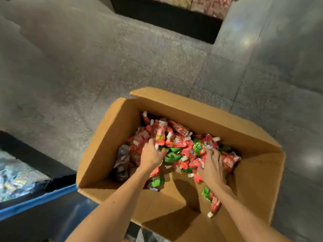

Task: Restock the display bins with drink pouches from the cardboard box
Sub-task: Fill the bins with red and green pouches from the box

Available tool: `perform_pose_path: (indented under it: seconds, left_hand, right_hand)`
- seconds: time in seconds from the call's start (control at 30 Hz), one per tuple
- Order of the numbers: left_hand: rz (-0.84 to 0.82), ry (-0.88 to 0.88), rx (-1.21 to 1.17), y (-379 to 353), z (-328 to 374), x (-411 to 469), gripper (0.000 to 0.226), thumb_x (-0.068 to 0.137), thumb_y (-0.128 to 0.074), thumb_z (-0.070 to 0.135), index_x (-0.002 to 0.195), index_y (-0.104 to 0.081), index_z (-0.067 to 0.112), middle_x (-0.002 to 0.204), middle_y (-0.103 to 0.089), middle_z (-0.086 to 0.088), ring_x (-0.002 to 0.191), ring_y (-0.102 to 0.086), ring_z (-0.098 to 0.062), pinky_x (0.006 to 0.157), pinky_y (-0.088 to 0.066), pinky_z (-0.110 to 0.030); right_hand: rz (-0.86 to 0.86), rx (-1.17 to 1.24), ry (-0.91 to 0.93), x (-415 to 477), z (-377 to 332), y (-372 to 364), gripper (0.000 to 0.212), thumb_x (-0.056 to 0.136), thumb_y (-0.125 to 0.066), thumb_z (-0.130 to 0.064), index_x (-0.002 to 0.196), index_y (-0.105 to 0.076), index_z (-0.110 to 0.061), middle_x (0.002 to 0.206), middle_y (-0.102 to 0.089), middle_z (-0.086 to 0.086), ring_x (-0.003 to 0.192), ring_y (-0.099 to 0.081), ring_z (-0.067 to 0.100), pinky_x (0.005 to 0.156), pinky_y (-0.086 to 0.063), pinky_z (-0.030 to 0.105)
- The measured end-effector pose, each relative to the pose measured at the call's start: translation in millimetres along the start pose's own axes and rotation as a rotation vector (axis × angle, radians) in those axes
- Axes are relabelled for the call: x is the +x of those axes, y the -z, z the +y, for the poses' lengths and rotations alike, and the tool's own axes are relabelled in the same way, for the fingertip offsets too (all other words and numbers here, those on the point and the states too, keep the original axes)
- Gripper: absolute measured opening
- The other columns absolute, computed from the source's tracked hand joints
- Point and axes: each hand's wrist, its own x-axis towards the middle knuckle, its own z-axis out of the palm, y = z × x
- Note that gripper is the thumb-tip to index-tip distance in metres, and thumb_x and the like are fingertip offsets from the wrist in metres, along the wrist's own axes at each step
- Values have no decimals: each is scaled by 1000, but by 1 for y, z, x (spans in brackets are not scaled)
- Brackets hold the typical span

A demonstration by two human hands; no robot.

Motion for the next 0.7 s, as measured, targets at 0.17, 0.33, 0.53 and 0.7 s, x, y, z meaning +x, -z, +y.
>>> perform_pose_path:
  seconds: [0.17, 0.33, 0.53, 0.7]
  left_hand:
    - [110, -97, 300, -38, 23, 51, 95, 79, -76, 53, 153, -19, 30, 150, -26, -22, 135, -33, -41, 105, -37, -49]
    - [47, -125, 678, -74, 16, 75, 101, 71, -75, 66, 148, -11, 47, 153, -5, -23, 135, -25, -42, 100, -40, -55]
    - [137, -224, 772, -76, 8, 79, 78, 73, -76, 61, 131, -28, 40, 149, -17, -26, 121, -36, -41, 86, -46, -54]
    - [140, -265, 775, -64, 7, 77, 47, 91, -64, 14, 130, -43, 32, 147, -23, -24, 119, -38, -41, 83, -46, -51]
  right_hand:
    - [-15, -45, -42, 45, 0, 0, 84, 83, -79, -20, 149, -27, -13, 153, -20, 20, 136, -36, 40, 108, -38, 43]
    - [89, 242, -144, 60, 5, -7, 71, 85, -76, -10, 143, -35, -11, 152, -17, 18, 117, -56, 37, 96, -46, 37]
    - [38, 829, -673, 79, 16, -17, 88, 73, -88, -31, 142, -40, -4, 140, -53, 16, 124, -55, 31, 101, -46, 36]
    - [20, 878, -692, 81, 19, -16, 62, 76, -86, -24, 124, -53, -5, 122, -60, 12, 103, -58, 26, 84, -43, 31]
